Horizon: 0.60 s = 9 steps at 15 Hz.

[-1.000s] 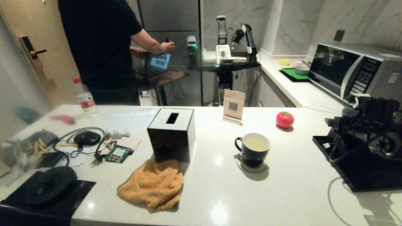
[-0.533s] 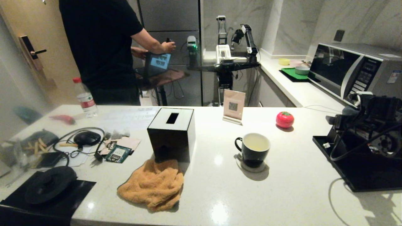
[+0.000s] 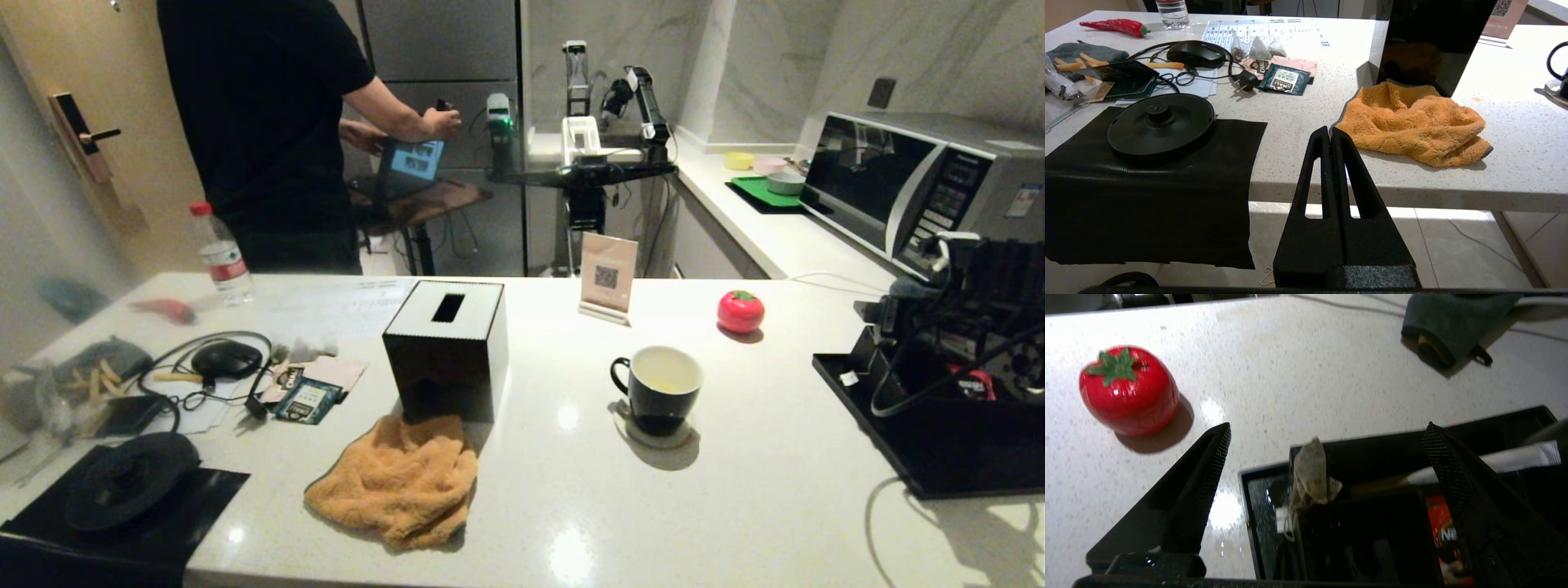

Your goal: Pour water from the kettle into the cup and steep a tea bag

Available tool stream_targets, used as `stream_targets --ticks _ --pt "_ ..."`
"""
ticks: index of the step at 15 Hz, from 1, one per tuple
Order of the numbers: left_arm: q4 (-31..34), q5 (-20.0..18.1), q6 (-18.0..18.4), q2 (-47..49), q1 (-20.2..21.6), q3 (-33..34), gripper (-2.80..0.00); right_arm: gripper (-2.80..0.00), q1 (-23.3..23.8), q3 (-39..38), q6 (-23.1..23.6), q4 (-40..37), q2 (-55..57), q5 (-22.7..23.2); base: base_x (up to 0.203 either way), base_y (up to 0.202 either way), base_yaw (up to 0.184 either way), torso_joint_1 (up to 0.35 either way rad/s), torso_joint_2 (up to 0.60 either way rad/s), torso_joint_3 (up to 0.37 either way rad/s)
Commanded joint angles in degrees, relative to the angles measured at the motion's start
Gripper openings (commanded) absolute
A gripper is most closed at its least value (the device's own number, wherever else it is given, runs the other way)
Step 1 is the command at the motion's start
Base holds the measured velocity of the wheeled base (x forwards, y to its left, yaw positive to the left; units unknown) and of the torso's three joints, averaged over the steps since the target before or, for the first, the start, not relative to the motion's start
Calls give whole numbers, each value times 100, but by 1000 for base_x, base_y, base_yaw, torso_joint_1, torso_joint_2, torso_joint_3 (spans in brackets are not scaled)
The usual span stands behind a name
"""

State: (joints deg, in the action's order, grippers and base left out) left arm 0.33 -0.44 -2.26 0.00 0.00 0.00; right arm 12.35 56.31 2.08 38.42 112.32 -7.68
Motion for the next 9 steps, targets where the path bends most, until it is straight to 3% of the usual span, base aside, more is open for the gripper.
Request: stream_targets --ticks 1,9 --pt "2 0 -3 0 0 0 -280 0 1 11 -6 -237 -174 -5 0 0 0 0 0 0" --pt "2 0 -3 0 0 0 -280 0 41 503 -23 -930 -39 -41 0 0 0 0 0 0"
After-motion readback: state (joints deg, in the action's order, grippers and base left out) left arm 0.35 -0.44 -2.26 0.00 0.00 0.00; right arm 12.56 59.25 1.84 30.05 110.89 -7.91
